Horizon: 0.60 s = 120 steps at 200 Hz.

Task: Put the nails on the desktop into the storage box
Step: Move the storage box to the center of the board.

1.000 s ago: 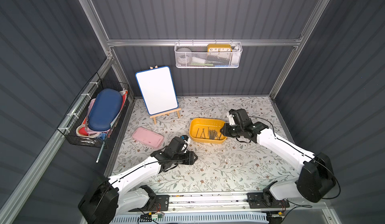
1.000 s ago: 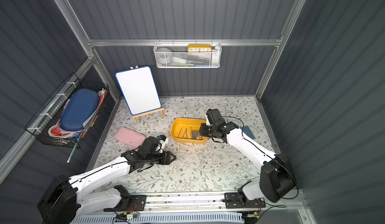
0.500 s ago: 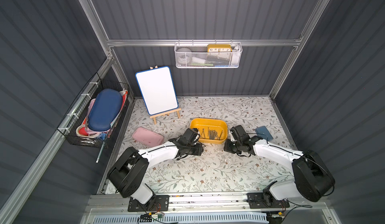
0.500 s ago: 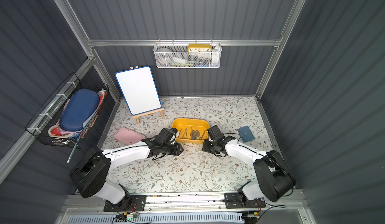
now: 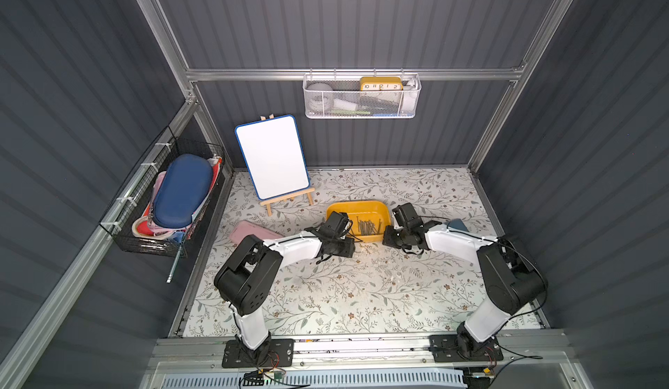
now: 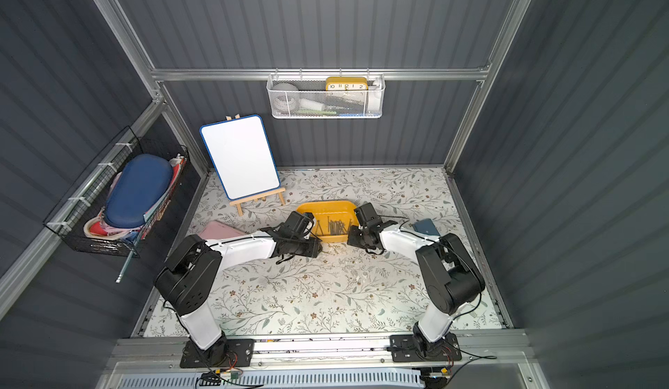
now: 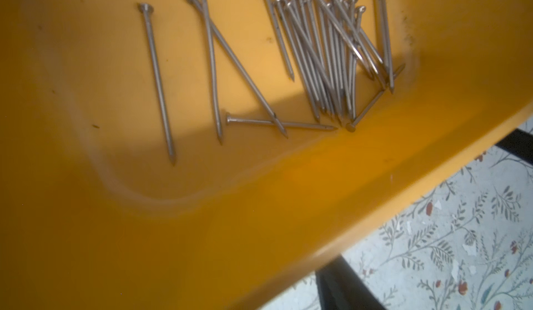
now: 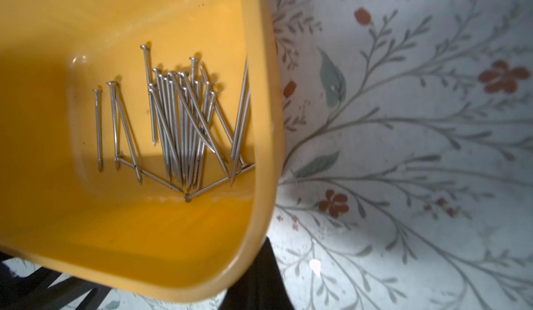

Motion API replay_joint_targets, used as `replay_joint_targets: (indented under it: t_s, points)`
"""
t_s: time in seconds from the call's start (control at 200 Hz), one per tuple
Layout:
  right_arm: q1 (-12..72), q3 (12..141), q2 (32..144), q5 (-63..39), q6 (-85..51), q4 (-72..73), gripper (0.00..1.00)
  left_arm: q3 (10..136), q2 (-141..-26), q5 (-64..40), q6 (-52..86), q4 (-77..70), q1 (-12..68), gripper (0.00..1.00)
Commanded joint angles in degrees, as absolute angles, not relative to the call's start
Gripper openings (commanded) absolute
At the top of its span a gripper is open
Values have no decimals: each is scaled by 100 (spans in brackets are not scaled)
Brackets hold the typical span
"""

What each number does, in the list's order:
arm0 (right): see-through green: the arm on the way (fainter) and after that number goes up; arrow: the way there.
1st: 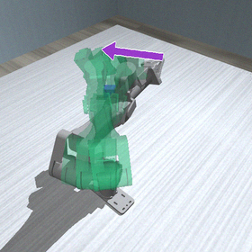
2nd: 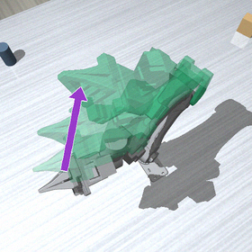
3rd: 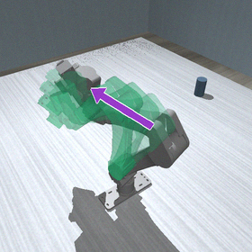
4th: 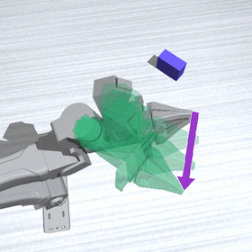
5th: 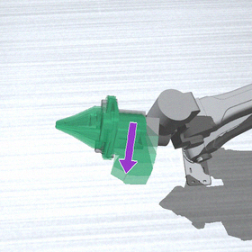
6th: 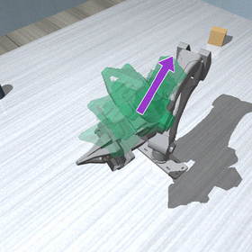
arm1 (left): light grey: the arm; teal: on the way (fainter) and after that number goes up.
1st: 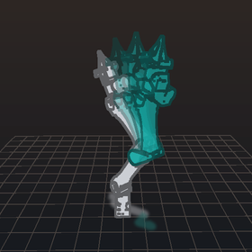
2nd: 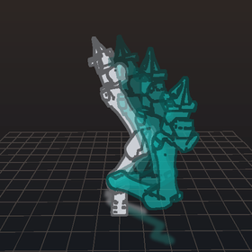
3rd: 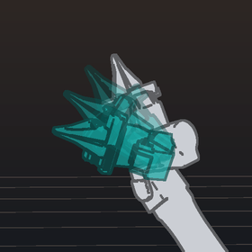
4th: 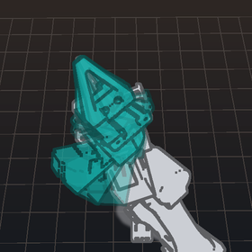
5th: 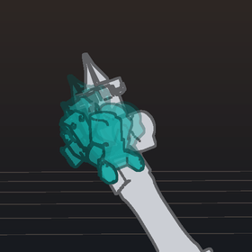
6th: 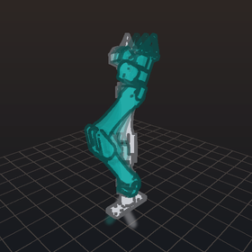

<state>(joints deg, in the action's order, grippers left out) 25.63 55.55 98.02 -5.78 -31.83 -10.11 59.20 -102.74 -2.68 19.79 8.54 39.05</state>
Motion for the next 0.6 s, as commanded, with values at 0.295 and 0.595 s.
replay_joint_targets:
  t_s: [0.295,0.595]
  points:
    - [2297,5827,10134,-878,-2851,-1002,0,6370,-10281,-979,-538,1013,4087,62]
    - [2162,5966,10284,-1149,-2698,-1027,0,6519,-10551,-871,-1933,1169,4324,63]
